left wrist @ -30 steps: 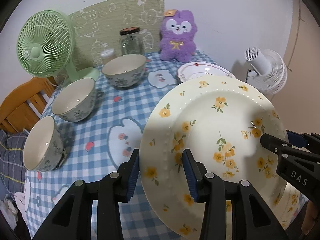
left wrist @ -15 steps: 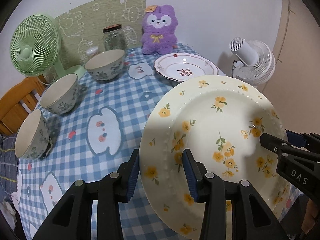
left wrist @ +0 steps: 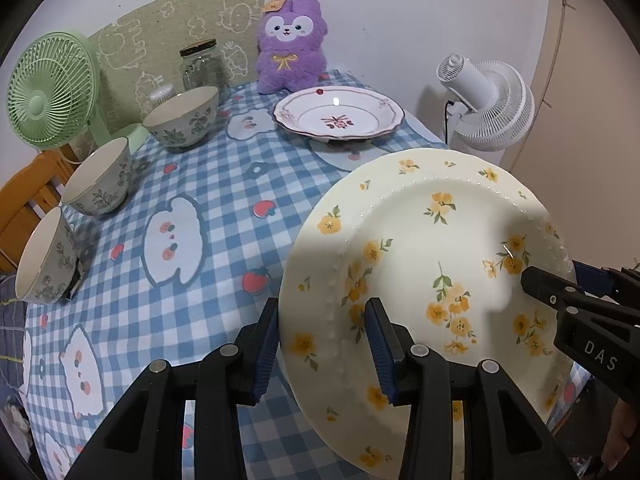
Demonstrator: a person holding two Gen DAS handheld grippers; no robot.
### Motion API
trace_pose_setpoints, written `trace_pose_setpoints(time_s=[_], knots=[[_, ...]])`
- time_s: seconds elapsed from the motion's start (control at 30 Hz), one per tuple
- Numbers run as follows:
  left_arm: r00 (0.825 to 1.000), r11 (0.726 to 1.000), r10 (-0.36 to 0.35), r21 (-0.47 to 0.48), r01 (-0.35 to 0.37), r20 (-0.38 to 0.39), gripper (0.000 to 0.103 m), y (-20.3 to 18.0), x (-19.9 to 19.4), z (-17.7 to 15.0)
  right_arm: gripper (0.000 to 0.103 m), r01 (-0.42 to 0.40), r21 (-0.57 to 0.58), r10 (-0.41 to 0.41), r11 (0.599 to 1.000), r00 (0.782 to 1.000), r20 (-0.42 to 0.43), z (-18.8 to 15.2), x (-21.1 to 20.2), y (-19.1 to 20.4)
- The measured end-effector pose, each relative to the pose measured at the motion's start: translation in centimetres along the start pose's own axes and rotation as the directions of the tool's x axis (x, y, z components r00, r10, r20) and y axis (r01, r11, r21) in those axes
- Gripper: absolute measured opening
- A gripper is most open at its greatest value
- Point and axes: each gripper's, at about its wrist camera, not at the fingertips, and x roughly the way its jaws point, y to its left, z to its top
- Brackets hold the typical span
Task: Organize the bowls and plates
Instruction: 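Carry the dotted-rim plate with both grippers over the cream flower plate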
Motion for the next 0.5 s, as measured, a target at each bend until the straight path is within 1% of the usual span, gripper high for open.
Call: trace_pose_setpoints(time_s=[0.33,0.5], knots=[[1.000,1.000,-0.004,0.004,0.004,-0.025,0.042,-0.8,1.0,-0.5,0.047,0.005,0.014,-0.004,1.000,1.000,-0.018,-0.8,0.5,-0.7],[0.999,1.000,-0.014,-0.006,0.014,-0.036,0.043,-0.5,1.6,-0.5,0.047,0.013,0.008,-0.013,1.000,1.000,-0.010,-0.9,0.5,-0.6]])
